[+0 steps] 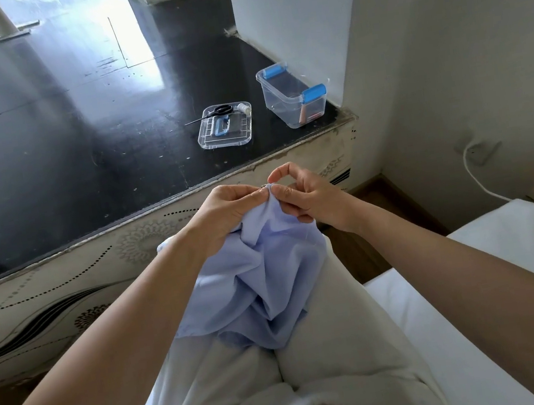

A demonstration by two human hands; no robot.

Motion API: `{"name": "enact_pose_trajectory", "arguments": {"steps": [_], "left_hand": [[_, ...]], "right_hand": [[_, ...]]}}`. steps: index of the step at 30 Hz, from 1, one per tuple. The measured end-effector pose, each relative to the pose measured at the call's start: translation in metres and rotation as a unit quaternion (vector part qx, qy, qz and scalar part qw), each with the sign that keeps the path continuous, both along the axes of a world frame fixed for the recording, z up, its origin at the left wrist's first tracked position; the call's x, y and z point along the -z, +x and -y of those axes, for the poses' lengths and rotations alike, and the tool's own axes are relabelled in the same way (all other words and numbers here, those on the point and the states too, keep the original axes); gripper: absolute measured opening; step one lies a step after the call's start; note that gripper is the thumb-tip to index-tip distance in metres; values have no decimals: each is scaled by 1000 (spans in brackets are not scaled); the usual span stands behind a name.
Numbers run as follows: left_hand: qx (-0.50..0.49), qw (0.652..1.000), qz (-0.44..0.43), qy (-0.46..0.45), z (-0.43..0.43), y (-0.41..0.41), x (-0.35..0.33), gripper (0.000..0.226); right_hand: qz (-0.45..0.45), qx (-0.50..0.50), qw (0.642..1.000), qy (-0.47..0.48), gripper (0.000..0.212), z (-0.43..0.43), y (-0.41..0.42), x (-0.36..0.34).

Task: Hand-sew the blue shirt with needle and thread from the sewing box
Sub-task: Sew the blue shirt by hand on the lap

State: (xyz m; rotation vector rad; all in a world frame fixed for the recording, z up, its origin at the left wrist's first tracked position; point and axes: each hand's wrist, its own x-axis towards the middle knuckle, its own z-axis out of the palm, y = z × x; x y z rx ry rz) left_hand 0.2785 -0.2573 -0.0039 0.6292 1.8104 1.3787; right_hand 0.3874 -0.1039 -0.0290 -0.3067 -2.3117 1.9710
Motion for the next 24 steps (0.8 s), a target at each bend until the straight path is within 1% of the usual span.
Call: {"name": "enact_pose_trajectory", "arguments": {"steps": [1, 3, 5, 6, 7, 9, 10, 12, 15, 17, 19, 21, 23, 24], "left_hand": [[-5, 1000, 5, 3, -1, 0, -1, 21], [-23, 1000, 1, -2, -2, 2, -3, 17], [-54, 998, 6, 1, -3, 2, -4, 13], [-71, 997, 11, 4, -4, 2, -4, 12], [-85, 996, 14, 6, -4, 3, -4, 12], [-105, 994, 8, 3, -4, 3, -4, 12], [-108, 994, 4, 3, -5, 3, -4, 13], [-103, 995, 3, 1, -6, 5, -5, 13], [-84, 996, 4, -5, -6, 7, -8, 13], [-69, 997, -11, -12, -5, 7, -10, 11], [-57, 997, -39, -32, -4, 7, -11, 9], [-53, 996, -53, -54, -4, 7, -9, 10], [-65, 995, -50, -61, -5, 7, -6, 14], [-73, 994, -46, -61, -7, 7, -5, 17]], "right_hand": [[8, 3, 1000, 1, 31, 0, -1, 1], [24, 20, 1000, -5, 31, 0, -3, 3], [19, 45, 999, -10, 30, 0, -4, 3], [-4, 61, 998, 24, 31, -1, -5, 6], [-33, 84, 992, 85, 32, -2, -6, 10], [-95, 142, 959, 227, 28, -5, -6, 14], [-122, 154, 946, 259, 21, -5, -6, 12], [-161, 134, 945, 250, 11, -2, -5, 3], [-190, 107, 944, 248, 9, -1, -8, 0], [-196, 105, 941, 257, 2, 0, -10, 1], [-221, 100, 936, 255, 11, 6, -8, 1], [-253, 86, 938, 220, 17, 12, -6, -2], [-251, 96, 944, 193, 28, 18, -2, -8], [-236, 103, 952, 165, 39, 20, 0, -10]]}}
